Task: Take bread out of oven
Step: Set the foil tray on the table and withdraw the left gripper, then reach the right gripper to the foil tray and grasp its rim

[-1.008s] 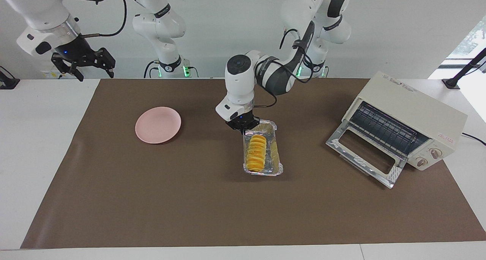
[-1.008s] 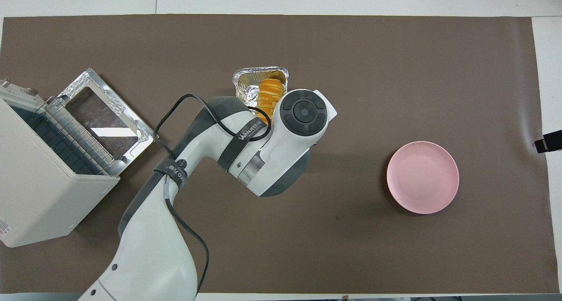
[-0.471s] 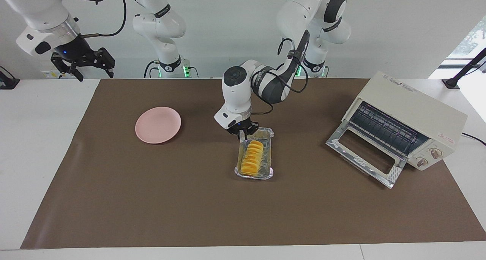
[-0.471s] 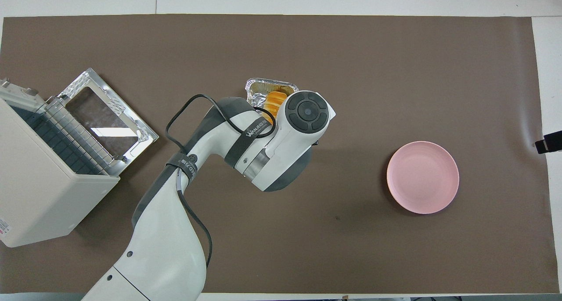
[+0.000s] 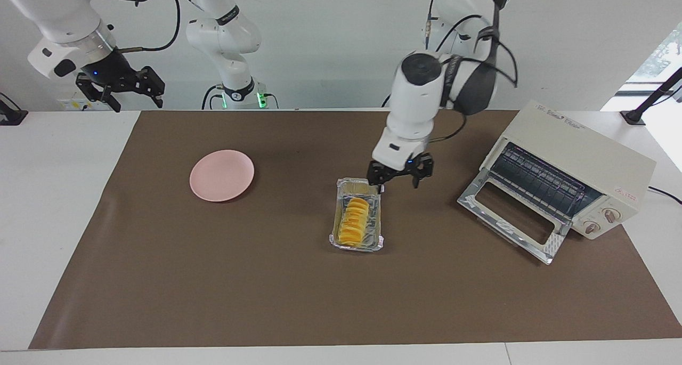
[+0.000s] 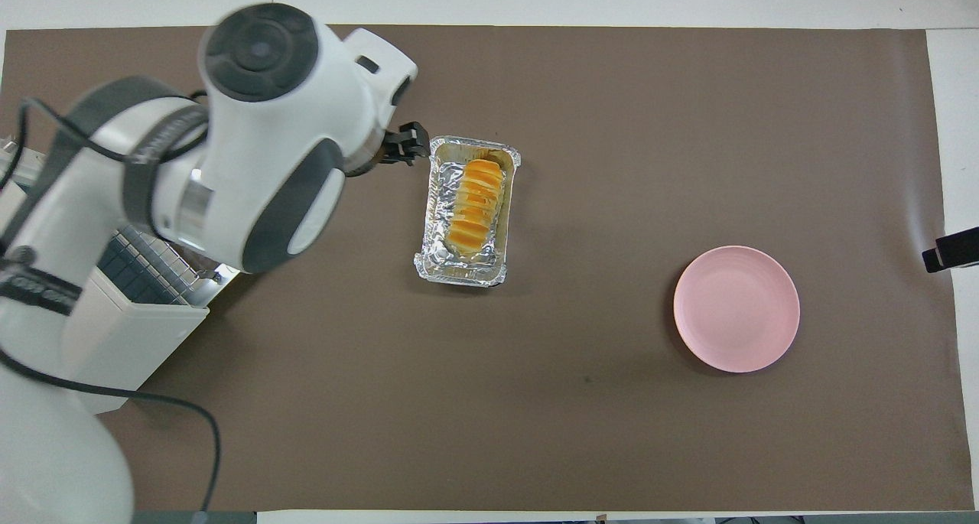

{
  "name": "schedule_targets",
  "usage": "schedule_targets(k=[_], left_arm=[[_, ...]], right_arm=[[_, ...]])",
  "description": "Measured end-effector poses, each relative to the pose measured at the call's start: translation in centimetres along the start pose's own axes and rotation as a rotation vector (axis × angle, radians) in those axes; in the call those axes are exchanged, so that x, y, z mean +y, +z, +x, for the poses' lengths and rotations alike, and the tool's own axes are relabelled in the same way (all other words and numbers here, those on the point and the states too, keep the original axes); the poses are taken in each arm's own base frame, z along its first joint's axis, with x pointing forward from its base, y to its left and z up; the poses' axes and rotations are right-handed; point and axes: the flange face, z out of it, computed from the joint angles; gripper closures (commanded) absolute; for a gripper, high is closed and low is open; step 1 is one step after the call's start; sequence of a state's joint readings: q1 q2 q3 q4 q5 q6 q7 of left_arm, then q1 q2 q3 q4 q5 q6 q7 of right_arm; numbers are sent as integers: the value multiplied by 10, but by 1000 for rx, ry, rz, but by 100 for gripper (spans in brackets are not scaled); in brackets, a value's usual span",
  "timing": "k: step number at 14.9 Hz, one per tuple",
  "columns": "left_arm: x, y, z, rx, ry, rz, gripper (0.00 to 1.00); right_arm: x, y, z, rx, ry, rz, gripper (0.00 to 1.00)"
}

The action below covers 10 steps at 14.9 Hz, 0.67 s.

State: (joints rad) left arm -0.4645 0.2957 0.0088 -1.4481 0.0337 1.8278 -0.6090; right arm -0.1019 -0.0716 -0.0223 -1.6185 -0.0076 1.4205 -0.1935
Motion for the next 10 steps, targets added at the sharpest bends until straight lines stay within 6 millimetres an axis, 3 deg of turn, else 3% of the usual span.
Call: schedule_targets(k=[3,5,7,10], left_arm=[[-116,-43,35,-67,-139,50,0],[-172,-63,44,-120,-163,76,0],[-210,-79,43,-170,-105,86,0],[-238,-129,16,-171,36,66,0]], right_arm=[[-41,16,14,21,48,-13,0],[-75,30,25,43,82,-19,0],[-110,45,36,52,116,-23,0],[-173,78,61,68,171,-27,0]])
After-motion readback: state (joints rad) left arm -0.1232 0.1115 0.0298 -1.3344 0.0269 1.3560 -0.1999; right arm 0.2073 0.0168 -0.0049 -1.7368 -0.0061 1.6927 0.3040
